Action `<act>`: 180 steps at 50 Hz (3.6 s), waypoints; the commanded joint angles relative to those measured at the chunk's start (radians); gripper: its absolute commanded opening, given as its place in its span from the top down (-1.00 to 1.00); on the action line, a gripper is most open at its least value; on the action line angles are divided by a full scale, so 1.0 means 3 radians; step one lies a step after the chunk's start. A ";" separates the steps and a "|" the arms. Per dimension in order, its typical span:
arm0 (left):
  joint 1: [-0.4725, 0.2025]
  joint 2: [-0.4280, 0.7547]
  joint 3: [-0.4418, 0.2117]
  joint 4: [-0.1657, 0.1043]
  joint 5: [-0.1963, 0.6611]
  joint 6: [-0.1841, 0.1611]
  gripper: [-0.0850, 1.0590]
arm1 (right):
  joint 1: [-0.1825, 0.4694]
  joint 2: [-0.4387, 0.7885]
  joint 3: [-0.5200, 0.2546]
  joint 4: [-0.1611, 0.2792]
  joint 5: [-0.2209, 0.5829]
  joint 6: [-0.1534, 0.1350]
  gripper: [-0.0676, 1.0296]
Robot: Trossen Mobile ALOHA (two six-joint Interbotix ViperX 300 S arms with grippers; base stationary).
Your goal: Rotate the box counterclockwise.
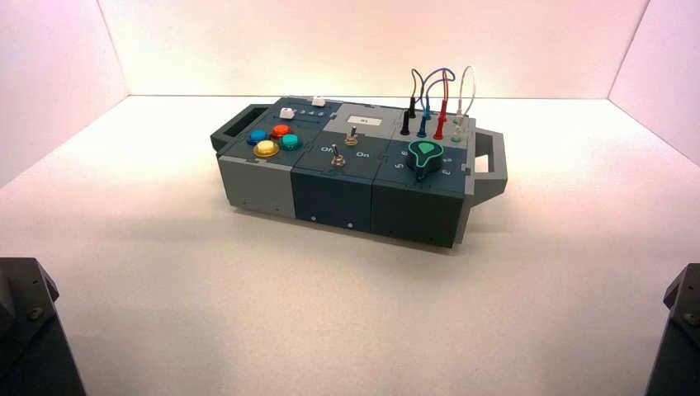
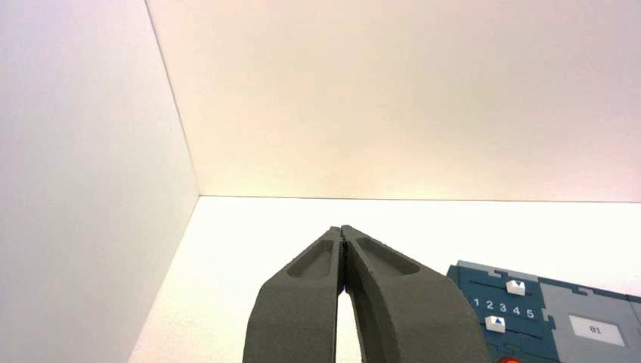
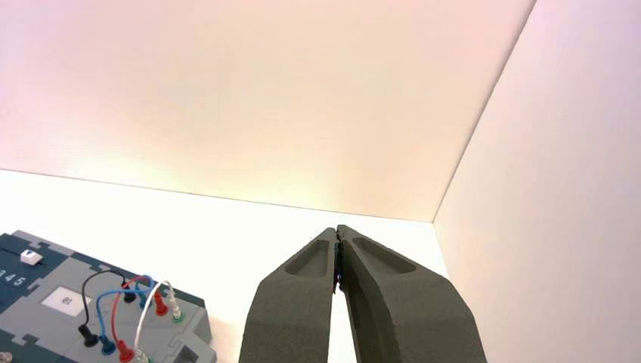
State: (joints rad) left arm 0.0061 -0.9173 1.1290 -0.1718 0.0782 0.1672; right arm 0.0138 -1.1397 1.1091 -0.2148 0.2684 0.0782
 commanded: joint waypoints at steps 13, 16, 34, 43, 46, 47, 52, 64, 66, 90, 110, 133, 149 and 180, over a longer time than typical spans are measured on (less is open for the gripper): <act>0.0020 0.0026 -0.0051 0.0000 -0.0031 0.0015 0.91 | -0.0026 0.0015 -0.0041 0.0051 -0.0015 0.0010 0.92; 0.0020 0.0036 -0.0051 0.0005 -0.0031 0.0015 0.91 | 0.0000 0.0015 -0.0041 0.0082 0.0005 0.0010 0.92; -0.0220 0.0695 -0.0332 0.0000 0.0138 0.0015 0.91 | 0.0276 0.0066 -0.0138 0.0465 0.0465 0.0010 0.92; -0.0470 0.1007 -0.0593 0.0000 0.0159 0.0010 0.91 | 0.0399 0.0082 -0.0143 0.0706 0.0588 0.0000 0.92; -0.0522 0.1099 -0.0680 0.0000 0.0159 0.0015 0.91 | 0.0419 0.0082 -0.0148 0.0736 0.0614 -0.0005 0.92; -0.0527 0.1115 -0.0695 0.0000 0.0164 0.0015 0.91 | 0.0424 0.0087 -0.0143 0.0747 0.0614 0.0000 0.92; -0.0552 0.1248 -0.0833 0.0000 0.0159 0.0015 0.91 | 0.0501 0.0087 -0.0138 0.0859 0.0654 0.0005 0.92; -0.0562 0.1687 -0.1243 0.0000 0.0164 0.0015 0.91 | 0.0885 0.0240 -0.0112 0.1064 0.0787 0.0005 0.92; -0.0568 0.1769 -0.1304 0.0000 0.0159 0.0015 0.91 | 0.0961 0.0312 -0.0118 0.1074 0.0787 0.0010 0.92; -0.0747 0.3053 -0.2030 0.0000 0.0194 0.0015 0.91 | 0.1544 0.1125 -0.0286 0.1585 0.0977 0.0010 0.92; -0.0915 0.3958 -0.2833 -0.0005 0.0445 0.0015 0.91 | 0.1600 0.1294 -0.0164 0.1969 0.1084 0.0010 0.92; -0.1104 0.4571 -0.3492 -0.0005 0.0813 0.0031 0.91 | 0.1851 0.1774 -0.0107 0.2316 0.1186 -0.0026 0.92; -0.1104 0.4801 -0.3656 -0.0005 0.0915 0.0097 0.91 | 0.1999 0.2260 -0.0205 0.2475 0.1186 -0.0031 0.92; -0.1099 0.4965 -0.3651 -0.0015 0.0977 0.0210 0.91 | 0.2214 0.3165 -0.0501 0.2567 0.1120 -0.0051 0.92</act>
State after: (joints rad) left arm -0.3252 0.5983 0.0552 -0.1733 0.3743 0.2224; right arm 0.6642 -0.2132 0.9894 0.5476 0.6167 0.0660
